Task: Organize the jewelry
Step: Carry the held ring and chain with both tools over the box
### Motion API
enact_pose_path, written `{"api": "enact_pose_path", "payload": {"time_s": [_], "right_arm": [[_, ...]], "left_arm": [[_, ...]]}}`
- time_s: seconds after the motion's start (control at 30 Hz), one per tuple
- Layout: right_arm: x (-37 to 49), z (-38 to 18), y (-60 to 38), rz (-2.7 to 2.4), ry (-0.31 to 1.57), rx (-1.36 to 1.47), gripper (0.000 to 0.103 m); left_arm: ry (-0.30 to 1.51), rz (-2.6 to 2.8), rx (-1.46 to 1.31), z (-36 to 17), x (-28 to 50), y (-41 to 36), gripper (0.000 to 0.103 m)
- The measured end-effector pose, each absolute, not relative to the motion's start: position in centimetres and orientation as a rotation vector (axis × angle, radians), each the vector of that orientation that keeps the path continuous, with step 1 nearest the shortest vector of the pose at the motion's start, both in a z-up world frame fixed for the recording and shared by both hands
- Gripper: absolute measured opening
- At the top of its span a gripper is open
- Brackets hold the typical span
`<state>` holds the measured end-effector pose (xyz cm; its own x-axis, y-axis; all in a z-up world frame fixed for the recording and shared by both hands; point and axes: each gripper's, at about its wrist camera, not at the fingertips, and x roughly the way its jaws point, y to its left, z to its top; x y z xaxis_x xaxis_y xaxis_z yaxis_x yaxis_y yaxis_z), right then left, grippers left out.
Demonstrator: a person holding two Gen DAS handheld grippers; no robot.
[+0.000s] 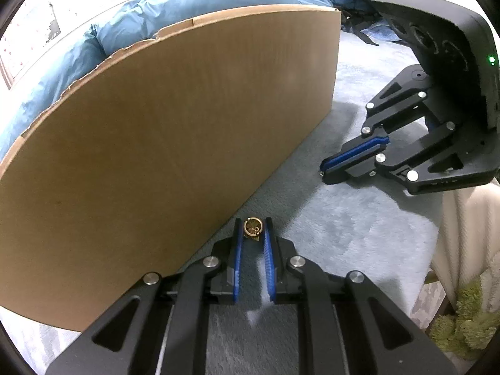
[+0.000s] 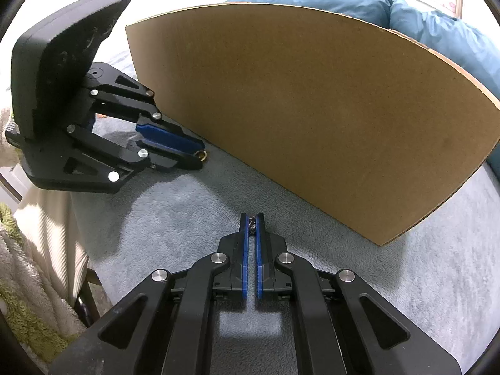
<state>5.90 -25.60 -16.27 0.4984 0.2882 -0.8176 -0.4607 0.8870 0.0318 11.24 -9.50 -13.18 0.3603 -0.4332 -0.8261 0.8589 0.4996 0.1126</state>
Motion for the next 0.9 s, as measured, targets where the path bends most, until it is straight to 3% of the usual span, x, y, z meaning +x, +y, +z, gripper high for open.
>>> {"api": "enact_pose_path", "payload": {"time_s": [0.9], "right_arm": [[5.1,-15.4,-25.7,0.434,0.921,-0.212,0.002]], "left_arm": [[0.832,-0.885,0.541,-11.3,9.6,-7.3,0.012]]}}
